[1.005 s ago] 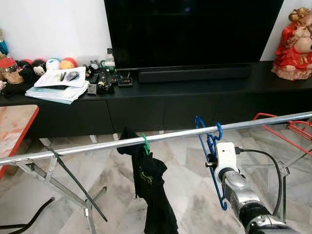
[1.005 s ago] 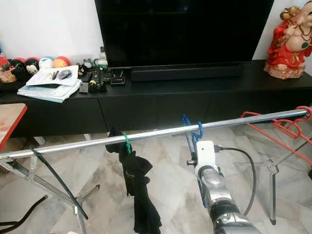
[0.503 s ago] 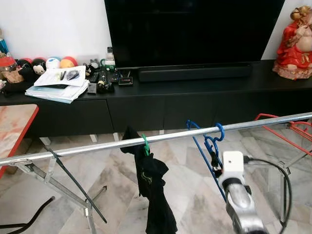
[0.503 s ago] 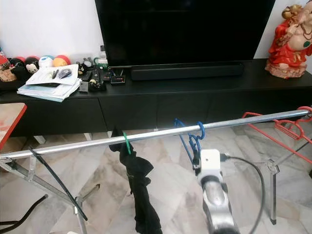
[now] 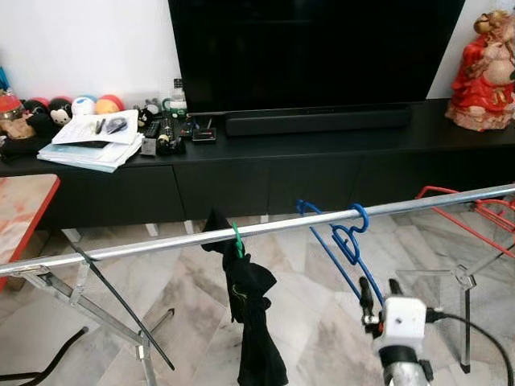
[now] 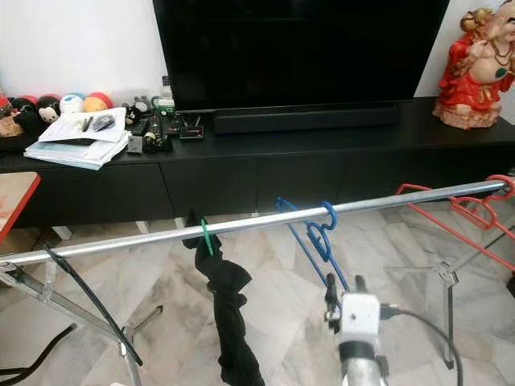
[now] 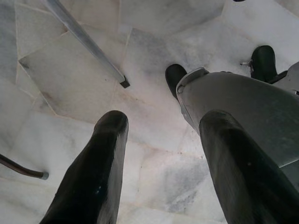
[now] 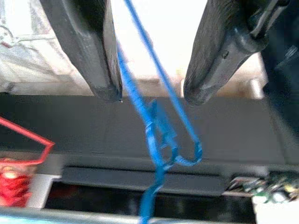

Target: Hang hanger

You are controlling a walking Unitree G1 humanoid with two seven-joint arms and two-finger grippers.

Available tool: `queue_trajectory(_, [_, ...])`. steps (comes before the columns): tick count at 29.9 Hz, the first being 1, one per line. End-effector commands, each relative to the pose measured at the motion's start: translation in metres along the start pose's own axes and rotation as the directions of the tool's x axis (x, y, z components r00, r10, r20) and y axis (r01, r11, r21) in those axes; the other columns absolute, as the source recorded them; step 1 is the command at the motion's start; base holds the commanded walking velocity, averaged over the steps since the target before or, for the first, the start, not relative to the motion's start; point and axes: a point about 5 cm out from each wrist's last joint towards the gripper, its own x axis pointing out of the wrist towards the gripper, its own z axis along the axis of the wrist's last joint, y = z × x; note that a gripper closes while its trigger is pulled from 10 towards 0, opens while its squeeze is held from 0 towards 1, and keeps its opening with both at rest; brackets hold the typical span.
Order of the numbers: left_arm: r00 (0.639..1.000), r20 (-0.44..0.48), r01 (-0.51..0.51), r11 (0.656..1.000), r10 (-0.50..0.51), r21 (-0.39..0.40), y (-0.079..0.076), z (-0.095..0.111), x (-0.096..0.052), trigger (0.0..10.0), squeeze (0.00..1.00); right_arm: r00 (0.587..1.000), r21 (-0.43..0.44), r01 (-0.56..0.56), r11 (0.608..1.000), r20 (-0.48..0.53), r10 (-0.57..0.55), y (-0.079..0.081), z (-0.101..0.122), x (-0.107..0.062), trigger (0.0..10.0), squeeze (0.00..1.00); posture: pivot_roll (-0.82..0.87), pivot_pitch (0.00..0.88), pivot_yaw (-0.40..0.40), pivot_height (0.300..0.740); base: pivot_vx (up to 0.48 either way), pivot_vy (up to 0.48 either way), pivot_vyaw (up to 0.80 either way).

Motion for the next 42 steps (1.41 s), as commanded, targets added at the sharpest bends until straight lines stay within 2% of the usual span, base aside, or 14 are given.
queue_trajectory(1, [1.0, -0.018, -0.009, 1.0, 0.009, 0.019, 0.003, -0.007, -0.002, 10.0, 0.0, 0.997, -0.022, -0.07, 0.997, -0.021, 0.069, 0.006, -0.002, -0.005, 10.0, 0.0, -0.11, 0.0, 0.052, 0.74, 0.0, 0.0, 0.0])
queue_trajectory(5, [1.0, -0.014, -0.012, 1.0, 0.012, 0.023, 0.004, -0.005, -0.002, 10.0, 0.0, 0.978, -0.017, -0.152, 0.988, -0.15, 0.148, 0.013, -0.023, -0.01, 10.0, 0.0, -0.12, 0.0, 0.052, 0.74, 0.0, 0.0, 0.0])
queue_trajectory(7, [1.0, -0.012, -0.013, 1.0, 0.013, 0.023, 0.004, -0.004, -0.001, 10.0, 0.0, 0.964, -0.02, -0.146, 0.989, -0.229, 0.137, 0.014, -0.037, -0.009, 10.0, 0.0, -0.11, 0.003, 0.049, 0.74, 0.0, 0.0, 0.0])
queue_trajectory(11, [1.0, -0.009, -0.014, 1.0, 0.015, 0.023, 0.004, -0.003, -0.001, 10.0, 0.0, 0.941, 0.028, -0.128, 0.991, -0.311, 0.131, 0.014, -0.052, -0.004, 10.0, 0.0, -0.11, 0.008, 0.051, 0.74, 0.0, 0.0, 0.0])
queue_trajectory(13, [1.0, -0.005, -0.018, 1.0, 0.018, 0.023, 0.005, -0.001, -0.001, 10.0, 0.0, 0.89, 0.077, -0.078, 0.994, -0.444, 0.104, 0.013, -0.073, -0.002, 10.0, 0.0, -0.11, 0.015, 0.056, 0.74, 0.0, 0.0, 0.0])
queue_trajectory(17, [1.0, -0.003, -0.022, 1.0, 0.022, 0.023, 0.006, 0.0, -0.001, 10.0, 0.0, 0.826, 0.184, 0.05, 0.982, -0.56, 0.063, 0.011, -0.091, -0.006, 10.0, 0.0, -0.12, 0.023, 0.066, 0.74, 0.0, 0.0, 0.0])
queue_trajectory(18, [1.0, -0.002, -0.022, 0.999, 0.022, 0.026, 0.006, 0.001, -0.001, 10.0, 0.0, 0.772, 0.225, 0.121, 0.967, -0.633, 0.051, 0.012, -0.103, -0.014, 10.0, 0.0, -0.11, 0.026, 0.068, 0.74, 0.0, 0.0, 0.0])
queue_trajectory(21, [1.0, -0.002, -0.023, 0.999, 0.023, 0.027, 0.006, 0.001, -0.001, 10.0, 0.0, 0.732, 0.23, 0.158, 0.96, -0.68, 0.043, 0.013, -0.11, -0.022, 10.0, 0.0, -0.11, 0.03, 0.072, 0.74, 0.0, 0.0, 0.0])
queue_trajectory(23, [1.0, -0.001, -0.024, 0.999, 0.024, 0.031, 0.007, 0.002, -0.001, 10.0, 0.0, 0.652, 0.217, 0.2, 0.955, -0.757, 0.036, 0.015, -0.124, -0.04, 10.0, 0.0, -0.1, 0.035, 0.074, 0.74, 0.0, 0.0, 0.0])
queue_trajectory(25, [1.0, -0.001, -0.026, 0.999, 0.026, 0.031, 0.007, 0.002, -0.001, 10.0, 0.0, 0.615, 0.195, 0.187, 0.963, -0.787, 0.04, 0.018, -0.13, -0.05, 10.0, 0.0, -0.09, 0.036, 0.072, 0.74, 0.0, 0.0, 0.0])
queue_trajectory(31, [0.999, -0.003, -0.035, 0.999, 0.035, 0.03, 0.008, 0.001, -0.001, 10.0, 0.0, 0.625, 0.215, 0.155, 0.964, -0.777, 0.072, 0.025, -0.13, -0.053, 10.0, 0.0, -0.1, 0.045, 0.074, 0.74, 0.0, 0.0, 0.0])
queue_trajectory(36, [0.999, -0.006, -0.035, 0.999, 0.035, 0.025, 0.007, 0.0, -0.001, 10.0, 0.0, 0.601, 0.209, 0.18, 0.961, -0.797, 0.061, 0.019, -0.136, -0.063, 10.0, 0.0, -0.09, 0.04, 0.068, 0.74, 0.0, 0.0, 0.0])
queue_trajectory(39, [0.999, -0.005, -0.035, 0.999, 0.035, 0.019, 0.007, 0.0, -0.001, 10.0, 0.0, 0.594, 0.191, 0.148, 0.97, -0.802, 0.068, 0.017, -0.138, -0.066, 10.0, 0.0, -0.1, 0.038, 0.066, 0.74, 0.0, 0.0, 0.0])
queue_trajectory(42, [0.999, -0.006, -0.035, 0.999, 0.035, 0.018, 0.007, 0.0, -0.001, 10.0, 0.0, 0.602, 0.187, 0.129, 0.974, -0.795, 0.073, 0.018, -0.137, -0.065, 10.0, 0.0, -0.11, 0.034, 0.069, 0.74, 0.0, 0.0, 0.0])
